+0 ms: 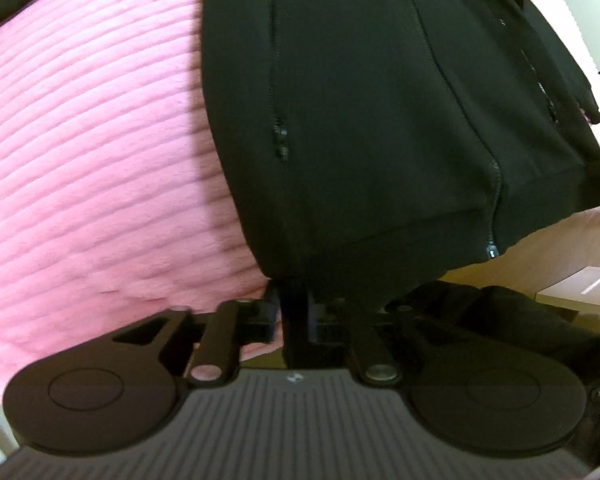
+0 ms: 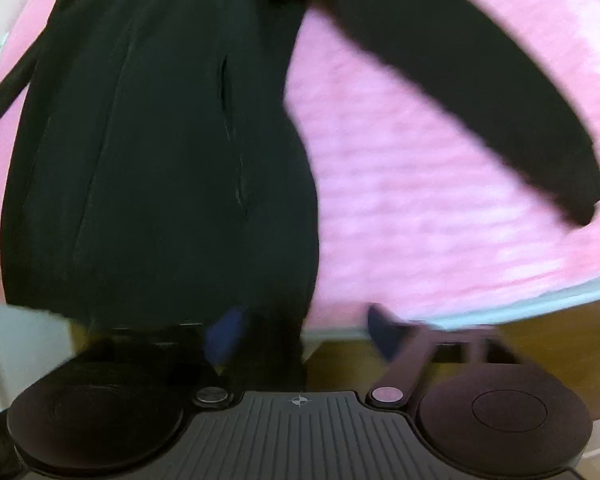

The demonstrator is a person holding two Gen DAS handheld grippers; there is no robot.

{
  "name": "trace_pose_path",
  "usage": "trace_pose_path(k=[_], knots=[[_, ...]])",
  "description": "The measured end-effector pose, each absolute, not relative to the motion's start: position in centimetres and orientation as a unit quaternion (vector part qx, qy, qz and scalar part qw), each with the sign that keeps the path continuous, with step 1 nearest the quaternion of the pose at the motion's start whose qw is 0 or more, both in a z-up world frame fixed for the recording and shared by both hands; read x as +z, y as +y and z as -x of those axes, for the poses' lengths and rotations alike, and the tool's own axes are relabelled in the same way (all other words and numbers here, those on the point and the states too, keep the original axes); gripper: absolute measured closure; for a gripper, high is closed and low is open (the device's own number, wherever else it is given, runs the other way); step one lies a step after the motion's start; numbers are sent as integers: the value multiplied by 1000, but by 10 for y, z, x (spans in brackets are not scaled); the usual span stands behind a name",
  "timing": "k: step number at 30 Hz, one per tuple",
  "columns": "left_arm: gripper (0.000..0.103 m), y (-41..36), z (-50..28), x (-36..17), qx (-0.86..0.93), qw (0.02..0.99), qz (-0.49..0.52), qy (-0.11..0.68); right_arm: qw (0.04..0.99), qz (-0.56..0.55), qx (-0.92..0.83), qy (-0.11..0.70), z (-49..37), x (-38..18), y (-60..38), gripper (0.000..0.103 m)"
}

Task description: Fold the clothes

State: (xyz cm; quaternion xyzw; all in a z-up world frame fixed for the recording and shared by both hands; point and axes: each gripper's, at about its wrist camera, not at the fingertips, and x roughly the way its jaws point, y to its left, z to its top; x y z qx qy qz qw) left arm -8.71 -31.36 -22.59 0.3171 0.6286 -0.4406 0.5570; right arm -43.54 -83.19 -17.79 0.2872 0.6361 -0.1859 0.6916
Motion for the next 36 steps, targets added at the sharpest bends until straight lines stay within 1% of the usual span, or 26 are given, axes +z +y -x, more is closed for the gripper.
trace_pose_path(k=[2,4,7,8,13,15,17,20,23,29,32,34,35,36], knots=[[87,-313,75,-216,-440,566,-322,619,702,-294,-199,617,431,-166,-840,26],[84,-316,57,-204,-440,580,-326,604,716,-294,-212,597,421,-154,-849,26],[83,-336,29,-188,-448,603,-326,573,742,-284,-222,565,400,-137,-863,26],[80,-347,18,-183,-453,611,-326,561,752,-281,-219,555,392,-132,-868,26],[76,-429,-20,-167,-484,648,-328,488,795,-244,-183,525,329,-129,-924,26],[68,-470,-31,-162,-487,664,-317,470,810,-229,-169,512,304,-127,-946,26],[65,-508,-40,-163,-489,674,-309,460,826,-213,-154,499,279,-126,-968,26],[61,-558,-43,-168,-486,684,-317,443,836,-185,-126,500,237,-146,-996,26],[61,-597,-56,-174,-481,688,-335,428,841,-161,-106,505,201,-171,-1017,26],[61,-657,-94,-205,-486,691,-349,406,849,-111,-66,513,128,-219,-1059,26],[61,-688,-111,-231,-500,679,-356,402,851,-86,-46,516,91,-243,-1080,26],[61,-707,-120,-251,-506,667,-375,399,855,-77,-47,510,84,-238,-1081,27],[61,-714,-124,-261,-505,662,-386,397,857,-72,-47,507,80,-234,-1081,30],[61,-719,-128,-268,-506,657,-393,398,859,-67,-48,505,77,-231,-1082,49]])
